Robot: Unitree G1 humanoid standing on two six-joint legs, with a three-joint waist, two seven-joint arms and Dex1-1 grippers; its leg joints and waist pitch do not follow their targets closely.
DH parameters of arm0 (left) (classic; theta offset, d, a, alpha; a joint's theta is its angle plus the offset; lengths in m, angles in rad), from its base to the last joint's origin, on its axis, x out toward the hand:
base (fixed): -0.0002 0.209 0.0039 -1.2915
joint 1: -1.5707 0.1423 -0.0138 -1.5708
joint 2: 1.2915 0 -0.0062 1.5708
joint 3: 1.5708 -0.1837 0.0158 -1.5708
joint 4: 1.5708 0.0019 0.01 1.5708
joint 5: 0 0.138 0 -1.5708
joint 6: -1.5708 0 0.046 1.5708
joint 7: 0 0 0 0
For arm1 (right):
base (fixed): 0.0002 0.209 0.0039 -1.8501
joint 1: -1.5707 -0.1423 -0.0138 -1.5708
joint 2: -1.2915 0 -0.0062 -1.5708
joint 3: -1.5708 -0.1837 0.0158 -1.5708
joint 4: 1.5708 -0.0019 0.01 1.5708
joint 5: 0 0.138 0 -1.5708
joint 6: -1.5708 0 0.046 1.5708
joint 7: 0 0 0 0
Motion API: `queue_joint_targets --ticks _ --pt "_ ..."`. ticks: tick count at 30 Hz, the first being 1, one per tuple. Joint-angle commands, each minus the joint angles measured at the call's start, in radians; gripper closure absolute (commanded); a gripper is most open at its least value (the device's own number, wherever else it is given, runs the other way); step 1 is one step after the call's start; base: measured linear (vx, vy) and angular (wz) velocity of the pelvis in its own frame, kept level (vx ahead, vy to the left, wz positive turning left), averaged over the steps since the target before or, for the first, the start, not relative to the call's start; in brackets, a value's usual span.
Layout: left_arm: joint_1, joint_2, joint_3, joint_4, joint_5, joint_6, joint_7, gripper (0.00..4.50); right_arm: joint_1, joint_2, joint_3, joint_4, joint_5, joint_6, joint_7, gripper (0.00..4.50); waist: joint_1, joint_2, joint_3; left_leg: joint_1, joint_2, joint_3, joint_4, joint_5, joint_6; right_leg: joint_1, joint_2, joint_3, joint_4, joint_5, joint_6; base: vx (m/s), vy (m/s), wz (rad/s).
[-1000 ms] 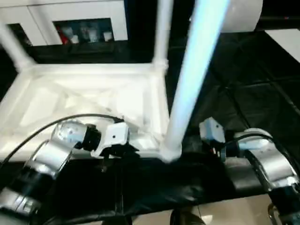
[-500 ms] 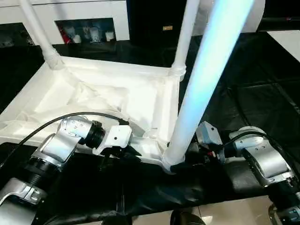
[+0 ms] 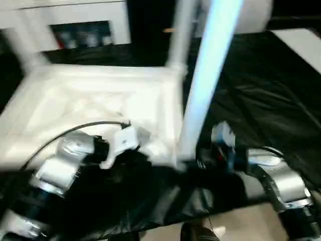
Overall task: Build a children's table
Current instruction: Rotate leg to tighten
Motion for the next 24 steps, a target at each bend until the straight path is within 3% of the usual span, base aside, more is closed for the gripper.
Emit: queue_joint_targets --ticks 1,6,10,11,12,15,17,19,20,24 --pt "-0.001 -0.086 0.000 -0.063 -0.027 0.046 0.129 4.50 0.007 0.085 0.115 -0.017 0.023 0.048 -0.023 1.83 0.010 -0.010 -0.056 0.012 0.050 -0.037 -0.077 -0.243 0.023 0.044 -0.085 0.045 -0.087 -0.409 -0.178 0.000 0.000 0.00" --pt "0.004 -0.257 0.019 -0.134 0.046 0.195 0.375 4.50 -0.024 0.263 0.066 0.018 -0.044 0.104 -0.337 1.83 -0.006 -0.012 -0.055 0.012 0.049 -0.031 -0.077 -0.203 0.040 0.036 -0.076 0.049 -0.089 -0.354 -0.171 0.000 0.000 0.00" --pt "-0.010 -0.369 -0.001 -0.142 0.117 0.233 0.513 4.50 -0.048 0.339 0.062 0.039 -0.126 0.112 -0.493 1.83 -0.009 -0.010 -0.060 0.013 0.047 -0.030 -0.073 -0.179 0.047 0.038 -0.072 0.048 -0.087 -0.277 -0.174 0.000 0.000 0.00" --pt "-0.010 -0.373 -0.006 -0.145 0.119 0.237 0.517 4.50 -0.048 0.342 0.061 0.038 -0.129 0.111 -0.501 1.83 -0.007 -0.010 -0.062 0.012 0.045 -0.030 -0.072 -0.172 0.052 0.040 -0.073 0.049 -0.085 -0.259 -0.174 0.000 0.000 0.00" --pt "-0.008 -0.383 -0.020 -0.154 0.124 0.249 0.527 4.50 -0.048 0.352 0.054 0.034 -0.133 0.107 -0.525 1.27 -0.007 -0.009 -0.063 0.011 0.044 -0.028 -0.070 -0.153 0.066 0.041 -0.071 0.049 -0.081 -0.198 -0.180 0.000 0.000 0.00" --pt "-0.006 -0.378 -0.040 -0.160 0.132 0.257 0.525 4.50 -0.042 0.338 0.047 0.022 -0.137 0.075 -0.519 1.13 -0.004 -0.007 -0.066 0.006 0.044 -0.028 -0.068 -0.113 0.095 0.048 -0.072 0.047 -0.072 -0.107 -0.196 0.000 0.000 0.00" --pt "0.000 -0.365 -0.043 -0.165 0.142 0.254 0.514 4.50 -0.033 0.319 0.045 0.011 -0.142 0.063 -0.505 0.79 -0.002 -0.007 -0.066 0.007 0.044 -0.027 -0.067 -0.111 0.102 0.050 -0.072 0.046 -0.072 -0.093 -0.201 0.000 0.000 0.00" --pt "0.008 -0.336 -0.042 -0.166 0.146 0.236 0.490 4.50 -0.022 0.288 0.037 0.000 -0.141 0.041 -0.476 0.79 -0.001 -0.006 -0.064 0.007 0.045 -0.028 -0.068 -0.119 0.103 0.051 -0.072 0.045 -0.072 -0.099 -0.203 0.000 0.000 0.00" --pt "0.012 -0.320 -0.036 -0.166 0.142 0.229 0.478 4.50 -0.017 0.268 0.030 -0.008 -0.136 0.029 -0.457 0.54 0.000 -0.006 -0.063 0.007 0.045 -0.028 -0.068 -0.130 0.102 0.051 -0.073 0.045 -0.074 -0.113 -0.203 0.000 0.000 0.00" --pt "0.028 -0.250 -0.016 -0.165 0.114 0.190 0.420 4.50 -0.004 0.179 0.001 -0.033 -0.109 -0.020 -0.359 0.31 -0.001 -0.007 -0.061 0.006 0.045 -0.027 -0.068 -0.144 0.102 0.053 -0.073 0.046 -0.075 -0.131 -0.203 0.000 0.000 0.00"
